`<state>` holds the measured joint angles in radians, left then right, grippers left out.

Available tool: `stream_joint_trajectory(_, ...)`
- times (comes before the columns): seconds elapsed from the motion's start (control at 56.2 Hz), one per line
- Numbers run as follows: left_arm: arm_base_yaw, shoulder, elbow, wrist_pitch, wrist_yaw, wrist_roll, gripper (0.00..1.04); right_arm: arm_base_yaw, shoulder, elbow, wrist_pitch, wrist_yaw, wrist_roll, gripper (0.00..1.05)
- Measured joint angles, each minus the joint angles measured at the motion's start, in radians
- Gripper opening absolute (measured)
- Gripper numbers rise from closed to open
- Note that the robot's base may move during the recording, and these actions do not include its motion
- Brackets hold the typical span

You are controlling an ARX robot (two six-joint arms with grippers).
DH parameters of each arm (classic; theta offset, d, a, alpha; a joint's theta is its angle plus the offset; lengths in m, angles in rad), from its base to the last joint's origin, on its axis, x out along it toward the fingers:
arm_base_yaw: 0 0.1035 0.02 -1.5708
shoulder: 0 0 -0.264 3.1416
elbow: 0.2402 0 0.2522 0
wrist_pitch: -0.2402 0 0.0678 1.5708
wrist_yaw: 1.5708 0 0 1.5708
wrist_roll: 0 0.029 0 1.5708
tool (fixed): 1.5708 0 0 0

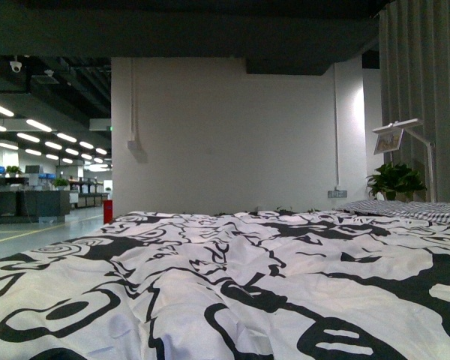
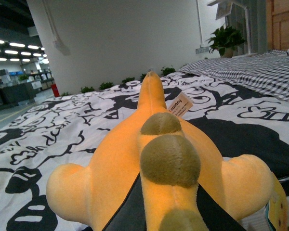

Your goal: Put away toys

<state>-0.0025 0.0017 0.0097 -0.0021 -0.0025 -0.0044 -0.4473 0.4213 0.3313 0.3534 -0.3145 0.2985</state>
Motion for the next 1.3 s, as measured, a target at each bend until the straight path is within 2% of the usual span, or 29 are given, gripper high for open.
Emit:
stream_joint_trajectory(0.071,0.000,0.000,0.000,0.000,0.000,0.000,0.99,-0.003,0.000,0.018,-0.064,-0.042,-0.040,0.09)
stream_joint_trajectory(0.107,0.000,0.000,0.000,0.000,0.000,0.000,0.99,0.006,-0.012,0.049,-0.209,-0.077,-0.116,0.09)
stream_joint_trajectory(0.142,0.000,0.000,0.000,0.000,0.000,0.000,0.99,0.037,-0.036,0.042,-0.311,-0.071,-0.175,0.09)
stream_joint_trajectory(0.303,0.000,0.000,0.000,0.000,0.001,0.000,0.99,0.113,-0.145,-0.039,-0.390,0.004,-0.255,0.09)
stream_joint_trajectory(0.659,0.000,0.000,0.000,0.000,0.002,0.000,0.99,0.280,-0.281,-0.161,-0.380,0.167,-0.289,0.09)
stream_joint_trajectory(0.73,0.000,0.000,0.000,0.000,0.002,0.000,0.99,0.385,-0.303,-0.182,-0.380,0.296,-0.290,0.09)
stream_joint_trajectory(0.801,0.000,0.000,0.000,0.000,0.002,0.000,0.99,0.430,-0.316,-0.199,-0.377,0.309,-0.292,0.09)
stream_joint_trajectory(1.3,0.000,0.000,0.000,0.000,0.002,0.000,0.99,0.442,-0.373,-0.269,-0.359,0.319,-0.292,0.09)
